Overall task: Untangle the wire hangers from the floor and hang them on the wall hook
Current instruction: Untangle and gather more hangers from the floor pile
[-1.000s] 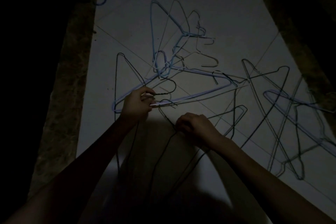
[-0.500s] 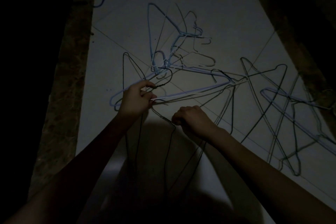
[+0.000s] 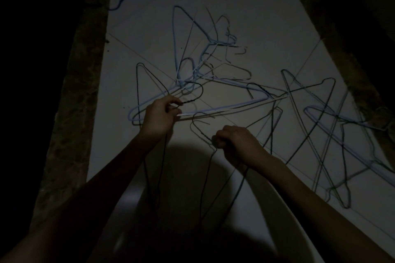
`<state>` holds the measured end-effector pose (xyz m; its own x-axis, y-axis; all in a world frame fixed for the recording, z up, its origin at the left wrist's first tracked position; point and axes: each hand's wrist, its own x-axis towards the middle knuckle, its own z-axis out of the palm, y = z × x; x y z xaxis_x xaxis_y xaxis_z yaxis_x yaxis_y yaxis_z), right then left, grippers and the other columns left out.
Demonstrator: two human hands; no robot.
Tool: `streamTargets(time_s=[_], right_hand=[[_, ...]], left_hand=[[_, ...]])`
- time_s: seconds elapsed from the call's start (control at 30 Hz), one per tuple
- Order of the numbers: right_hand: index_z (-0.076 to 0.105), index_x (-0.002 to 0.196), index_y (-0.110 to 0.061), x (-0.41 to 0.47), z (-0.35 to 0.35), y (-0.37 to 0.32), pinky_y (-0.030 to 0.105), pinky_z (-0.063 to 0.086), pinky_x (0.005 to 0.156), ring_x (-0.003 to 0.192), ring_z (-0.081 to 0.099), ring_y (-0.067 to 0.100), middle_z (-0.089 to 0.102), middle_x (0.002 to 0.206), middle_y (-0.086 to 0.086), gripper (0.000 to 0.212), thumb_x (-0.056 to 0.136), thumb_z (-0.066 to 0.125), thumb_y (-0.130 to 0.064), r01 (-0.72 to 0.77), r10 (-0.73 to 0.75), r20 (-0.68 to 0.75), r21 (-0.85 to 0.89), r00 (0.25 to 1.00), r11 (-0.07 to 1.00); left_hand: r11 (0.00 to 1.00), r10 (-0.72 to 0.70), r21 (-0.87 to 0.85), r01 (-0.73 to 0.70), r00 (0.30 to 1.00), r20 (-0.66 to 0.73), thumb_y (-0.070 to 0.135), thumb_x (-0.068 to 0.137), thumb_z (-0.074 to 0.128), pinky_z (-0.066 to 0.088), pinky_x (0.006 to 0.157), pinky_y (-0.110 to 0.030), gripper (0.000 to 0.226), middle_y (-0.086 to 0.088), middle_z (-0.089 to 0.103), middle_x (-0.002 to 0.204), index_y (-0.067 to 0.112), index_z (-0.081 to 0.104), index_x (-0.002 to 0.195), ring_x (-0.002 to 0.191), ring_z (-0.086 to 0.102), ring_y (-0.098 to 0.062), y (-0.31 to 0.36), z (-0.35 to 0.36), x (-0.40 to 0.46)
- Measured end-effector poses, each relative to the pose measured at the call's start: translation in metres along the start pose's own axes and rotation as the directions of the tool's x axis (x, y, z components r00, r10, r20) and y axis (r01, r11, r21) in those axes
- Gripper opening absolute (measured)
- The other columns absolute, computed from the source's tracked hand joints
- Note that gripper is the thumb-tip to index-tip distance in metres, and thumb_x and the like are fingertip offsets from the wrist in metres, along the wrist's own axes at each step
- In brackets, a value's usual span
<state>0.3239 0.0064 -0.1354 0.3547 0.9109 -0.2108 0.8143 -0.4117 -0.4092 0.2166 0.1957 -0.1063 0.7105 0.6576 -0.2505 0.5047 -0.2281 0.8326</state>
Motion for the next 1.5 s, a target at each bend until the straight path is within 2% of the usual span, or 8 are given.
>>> streamTargets(time_s=[0.1,0.2,0.37,0.47,0.67,0.87,1.0,1.5], right_hand=[[0.059,0.078,-0.012,0.001,-0.016,0.000,0.033,0.039,0.067,0.077,0.056,0.029,0.061,0.081,0.007,0.012,0.072,0.053,-0.003,-0.028,0.027,-0.073,-0.018,0.997,0.999],[0.066,0.085,-0.006,0.004,-0.032,-0.007,0.031,0.039,0.067,0.081,0.059,0.029,0.066,0.087,0.014,0.027,0.074,0.042,-0.014,0.005,-0.001,-0.199,0.020,0.980,1.000],[0.065,0.088,-0.005,0.015,-0.056,-0.010,0.033,0.040,0.065,0.081,0.058,0.030,0.064,0.086,0.014,0.024,0.077,0.044,-0.009,0.037,-0.020,-0.275,0.055,0.961,0.998],[0.066,0.086,-0.007,0.020,-0.070,-0.012,0.038,0.047,0.070,0.082,0.060,0.030,0.066,0.085,0.012,0.013,0.080,0.056,-0.002,0.056,-0.013,-0.316,0.127,0.949,0.990],[0.070,0.085,-0.004,0.020,-0.092,-0.026,0.035,0.048,0.075,0.085,0.064,0.027,0.070,0.085,0.012,0.010,0.080,0.062,-0.007,0.110,-0.041,-0.381,0.161,0.924,0.981],[0.071,0.082,-0.005,0.016,-0.094,-0.031,0.026,0.044,0.074,0.081,0.066,0.024,0.071,0.081,0.008,0.018,0.077,0.056,-0.014,0.100,-0.032,-0.377,0.164,0.926,0.981],[0.072,0.085,-0.006,0.016,-0.091,-0.030,0.026,0.040,0.074,0.086,0.064,0.025,0.071,0.086,0.009,0.009,0.082,0.064,-0.007,0.063,-0.005,-0.371,0.143,0.928,0.988],[0.072,0.090,-0.003,0.042,-0.083,-0.063,0.039,0.048,0.079,0.088,0.063,0.026,0.069,0.093,0.011,0.011,0.082,0.064,-0.003,0.169,-0.086,-0.293,0.272,0.952,0.947]], left_hand=[[0.993,-0.077,-0.088,0.073,0.996,-0.035,-0.001,0.090,0.053,0.056,0.078,-0.043,0.016,-0.017,0.068,0.097,0.006,0.062,0.101,0.088,0.066,-0.028,0.004,0.002,-0.002],[0.975,-0.141,-0.181,0.133,0.989,-0.035,-0.005,0.093,0.046,0.056,0.074,-0.046,0.019,-0.022,0.064,0.099,0.001,0.059,0.105,0.082,0.064,-0.030,0.015,-0.003,-0.002],[0.912,-0.107,-0.394,0.116,0.993,0.046,-0.013,0.092,0.039,0.049,0.057,-0.033,0.021,-0.023,0.054,0.081,0.001,0.055,0.090,0.069,0.053,-0.028,0.045,-0.020,-0.009],[0.942,-0.007,-0.334,0.020,0.999,0.039,-0.012,0.092,0.041,0.053,0.051,-0.022,0.022,-0.014,0.060,0.077,0.000,0.057,0.101,0.054,0.060,-0.012,0.057,-0.029,-0.013],[0.964,0.043,-0.266,-0.017,0.995,0.093,-0.013,0.091,0.041,0.052,0.051,-0.016,0.027,-0.013,0.062,0.080,0.004,0.060,0.100,0.065,0.061,-0.017,0.066,-0.029,-0.016],[0.982,0.069,-0.174,-0.070,0.998,-0.012,-0.014,0.089,0.042,0.048,0.045,-0.013,0.025,-0.012,0.062,0.073,0.002,0.059,0.096,0.045,0.059,-0.002,0.062,-0.052,-0.006],[0.997,0.069,-0.034,-0.071,0.995,-0.068,-0.012,0.090,0.042,0.050,0.049,-0.015,0.026,-0.012,0.064,0.075,0.005,0.060,0.091,0.049,0.062,-0.005,0.040,-0.072,0.003],[1.000,0.000,-0.006,-0.001,0.977,-0.214,-0.016,0.086,0.033,0.037,0.042,-0.011,0.036,-0.010,0.053,0.066,0.012,0.054,0.078,0.052,0.051,-0.012,0.002,-0.104,-0.011]])
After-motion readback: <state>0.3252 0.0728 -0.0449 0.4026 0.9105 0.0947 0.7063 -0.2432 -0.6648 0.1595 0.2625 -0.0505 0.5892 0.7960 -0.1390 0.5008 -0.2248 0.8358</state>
